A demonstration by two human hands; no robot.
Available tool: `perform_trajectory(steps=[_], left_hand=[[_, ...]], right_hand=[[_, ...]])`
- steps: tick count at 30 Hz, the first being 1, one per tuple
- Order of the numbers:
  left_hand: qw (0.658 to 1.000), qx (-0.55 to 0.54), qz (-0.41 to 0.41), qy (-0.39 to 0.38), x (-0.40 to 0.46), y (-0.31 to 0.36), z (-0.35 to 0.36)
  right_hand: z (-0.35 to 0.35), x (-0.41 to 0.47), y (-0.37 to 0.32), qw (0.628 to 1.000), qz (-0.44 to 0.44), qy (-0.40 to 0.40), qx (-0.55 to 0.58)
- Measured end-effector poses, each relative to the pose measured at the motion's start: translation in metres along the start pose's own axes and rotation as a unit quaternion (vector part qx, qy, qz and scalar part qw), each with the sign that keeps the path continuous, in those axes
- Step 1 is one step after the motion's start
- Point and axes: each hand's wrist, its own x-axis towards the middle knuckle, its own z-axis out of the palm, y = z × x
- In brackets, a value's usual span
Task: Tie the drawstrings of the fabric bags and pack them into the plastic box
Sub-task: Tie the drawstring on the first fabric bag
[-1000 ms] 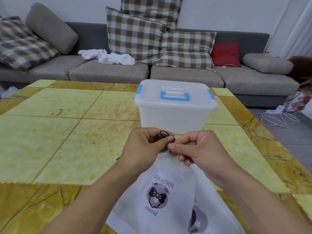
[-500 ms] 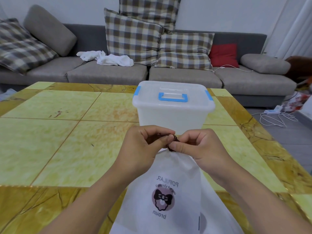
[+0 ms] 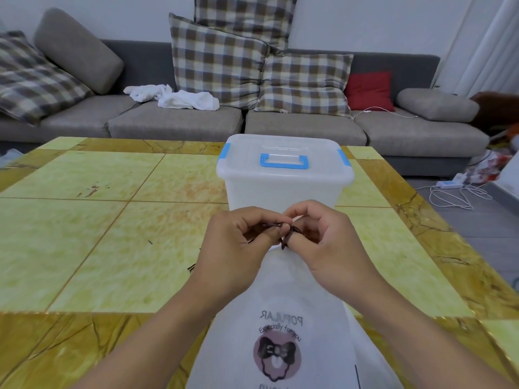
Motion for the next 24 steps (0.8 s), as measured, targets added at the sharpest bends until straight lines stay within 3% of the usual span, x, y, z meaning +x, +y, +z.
perform_trajectory(steps=[3,5,9,13,20,24], left_hand=[[1.000,0.000,0.005,-0.005,0.000,0.000,0.000],[1.000,0.012,0.018,-0.003,0.000,-0.001,0.000],[0.999,0.026,0.042,-0.007,-0.002,0.002,0.002],[0.999,-0.001,0.031,-0.006,-0.002,0.003,0.003],[1.000,-0.011,0.004,0.009,-0.002,0.005,0.000],[1.000,0.003,0.007,0.002,-0.002,0.003,0.000]], right_hand=[[-0.002,0.000,-0.003,0.999,0.024,-0.031,0.008],[-0.007,-0.002,-0.004,0.992,0.088,-0.062,0.068],[-0.023,-0.001,-0.005,0.953,0.205,-0.149,0.166],[-0.027,0.000,-0.008,0.917,0.255,-0.195,0.236],[-0.036,0.000,-0.015,0.903,0.246,-0.223,0.274],[-0.036,0.004,-0.014,0.926,0.240,-0.137,0.256]])
